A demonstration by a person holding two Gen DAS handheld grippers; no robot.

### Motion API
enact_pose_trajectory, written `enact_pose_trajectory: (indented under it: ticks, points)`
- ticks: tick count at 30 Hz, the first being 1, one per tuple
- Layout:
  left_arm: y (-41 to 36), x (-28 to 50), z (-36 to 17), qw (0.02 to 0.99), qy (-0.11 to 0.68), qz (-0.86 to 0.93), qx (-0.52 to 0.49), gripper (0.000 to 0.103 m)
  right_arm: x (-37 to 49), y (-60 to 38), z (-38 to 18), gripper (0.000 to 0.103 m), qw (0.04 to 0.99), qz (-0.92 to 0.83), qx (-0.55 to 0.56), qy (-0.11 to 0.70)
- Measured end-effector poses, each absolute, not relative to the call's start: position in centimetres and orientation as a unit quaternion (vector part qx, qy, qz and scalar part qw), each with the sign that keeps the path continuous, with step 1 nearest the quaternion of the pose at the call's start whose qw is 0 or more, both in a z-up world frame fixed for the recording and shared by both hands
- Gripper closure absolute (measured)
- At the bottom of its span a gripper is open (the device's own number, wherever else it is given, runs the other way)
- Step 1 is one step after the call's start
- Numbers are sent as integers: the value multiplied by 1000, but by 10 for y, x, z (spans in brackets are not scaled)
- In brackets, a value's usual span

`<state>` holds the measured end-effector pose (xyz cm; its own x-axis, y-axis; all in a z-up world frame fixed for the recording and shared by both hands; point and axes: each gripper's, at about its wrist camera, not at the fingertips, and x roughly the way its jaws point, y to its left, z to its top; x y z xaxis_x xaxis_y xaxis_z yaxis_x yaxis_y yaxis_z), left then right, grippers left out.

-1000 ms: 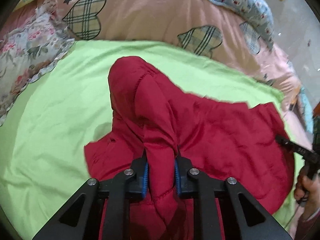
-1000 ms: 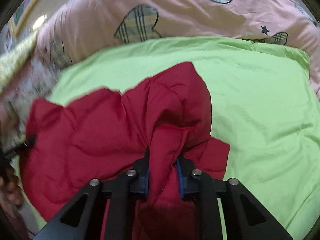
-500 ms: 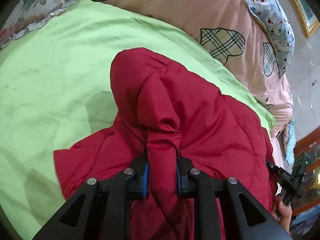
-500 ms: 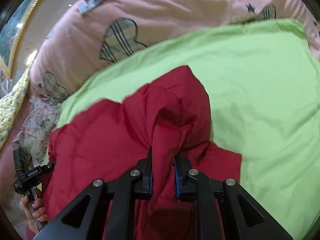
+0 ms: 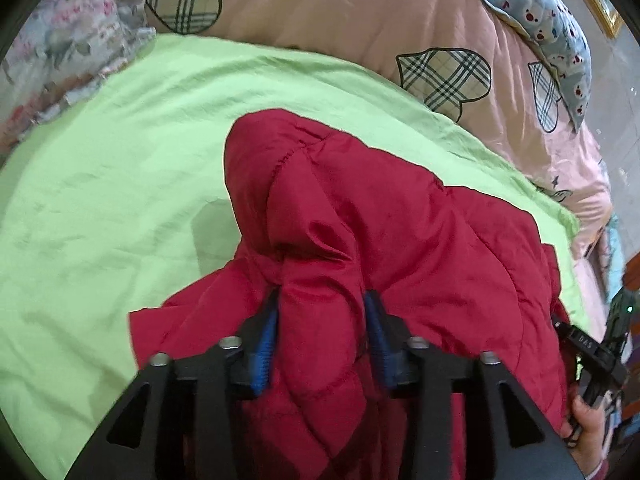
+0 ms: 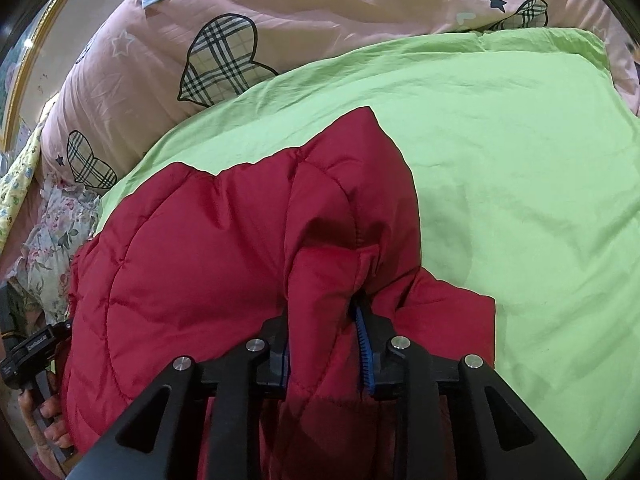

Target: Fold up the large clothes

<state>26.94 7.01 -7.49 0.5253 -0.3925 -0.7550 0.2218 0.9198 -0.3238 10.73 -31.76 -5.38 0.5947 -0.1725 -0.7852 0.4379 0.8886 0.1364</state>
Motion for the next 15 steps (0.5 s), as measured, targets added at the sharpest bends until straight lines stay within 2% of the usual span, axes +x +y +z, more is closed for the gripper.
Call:
enact_pose_trajectory:
  ticks: [6,15]
  points:
    - [64,240,-45,895,414,-154,-61,28,110,-318,-55,75,877,-184,153,417]
    - [63,165,-13,908,374,-184,-50,27,109,-319,-56,72,876,-188,156,415]
